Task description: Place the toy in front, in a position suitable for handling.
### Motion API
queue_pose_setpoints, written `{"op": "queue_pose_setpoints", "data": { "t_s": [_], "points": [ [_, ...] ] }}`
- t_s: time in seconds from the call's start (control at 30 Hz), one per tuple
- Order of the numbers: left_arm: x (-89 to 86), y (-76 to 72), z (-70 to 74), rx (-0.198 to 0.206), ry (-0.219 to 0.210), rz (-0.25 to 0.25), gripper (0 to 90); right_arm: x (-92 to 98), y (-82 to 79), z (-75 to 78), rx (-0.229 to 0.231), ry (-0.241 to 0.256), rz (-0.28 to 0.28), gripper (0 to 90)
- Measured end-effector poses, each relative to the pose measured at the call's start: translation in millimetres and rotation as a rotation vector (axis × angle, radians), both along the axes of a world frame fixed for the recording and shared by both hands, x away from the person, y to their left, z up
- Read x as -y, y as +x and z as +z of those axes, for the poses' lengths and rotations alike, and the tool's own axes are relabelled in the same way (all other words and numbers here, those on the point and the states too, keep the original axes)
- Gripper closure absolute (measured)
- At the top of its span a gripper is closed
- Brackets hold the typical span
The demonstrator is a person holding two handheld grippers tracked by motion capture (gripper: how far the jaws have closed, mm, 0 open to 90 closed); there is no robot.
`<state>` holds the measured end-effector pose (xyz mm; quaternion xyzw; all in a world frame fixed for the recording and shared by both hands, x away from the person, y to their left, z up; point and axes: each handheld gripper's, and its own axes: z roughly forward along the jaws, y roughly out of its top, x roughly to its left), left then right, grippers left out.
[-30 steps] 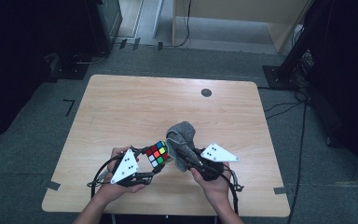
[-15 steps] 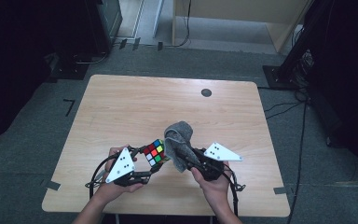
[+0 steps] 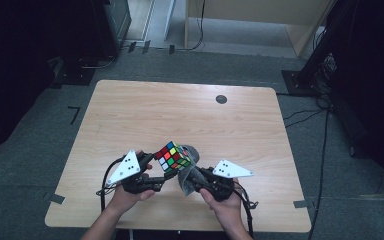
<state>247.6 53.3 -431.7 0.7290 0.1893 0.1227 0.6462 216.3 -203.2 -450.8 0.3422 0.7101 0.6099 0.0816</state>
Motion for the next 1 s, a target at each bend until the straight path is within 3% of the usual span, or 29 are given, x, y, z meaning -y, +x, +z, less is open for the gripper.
{"op": "queue_pose_setpoints", "data": {
  "t_s": [0.1,0.13,0.27,0.33,0.5,0.57,0.6,0.7,0.77,0.93,1.0],
  "points": [
    [8.6,2.4,0.6,0.002,0.017,-0.017,34.3,0.7,-2.6,-5.6,-0.015,-0.026,0.02,68.6],
    [11.6,2.9,0.2,0.004,0.02,-0.024,34.3,5.6,-3.7,-4.4,-0.016,-0.03,-0.004,68.6],
    [22.3,4.2,-0.7,0.008,0.036,-0.051,34.3,36.2,-5.1,4.2,-0.017,0.062,-0.127,68.8],
    [26.9,4.8,-0.9,0.005,0.037,-0.058,34.3,42.9,-7.3,3.9,-0.011,0.07,-0.15,68.8],
    [30.6,7.3,-1.3,-0.013,0.024,-0.055,34.3,24.5,-10.9,-4.7,-0.036,-0.002,-0.061,67.9],
    [29.7,8.1,-1.2,-0.017,0.018,-0.048,34.3,23.2,-11.9,-4.4,-0.023,-0.032,-0.059,67.9],
    [28.8,8.0,-0.9,-0.019,0.012,-0.045,34.3,26.7,-11.5,-2.5,-0.014,-0.026,-0.072,67.9],
    [26.8,7.7,-0.5,-0.023,0.009,-0.034,34.3,43.2,-10.3,2.7,-0.006,0.072,-0.151,68.1],
    [26.4,7.7,-0.9,-0.028,0.01,-0.034,34.3,44.4,-10.3,2.9,0.007,0.071,-0.164,68.0],
    [22.2,6.2,0.0,-0.034,-0.008,-0.032,34.3,18.4,-11.3,-4.3,0.0,0.0,-0.05,67.3],
    [18.0,5.5,-0.3,-0.035,-0.008,-0.021,34.3,17.1,-9.5,-1.9,0.017,-0.021,-0.046,67.2]
  ]
}}
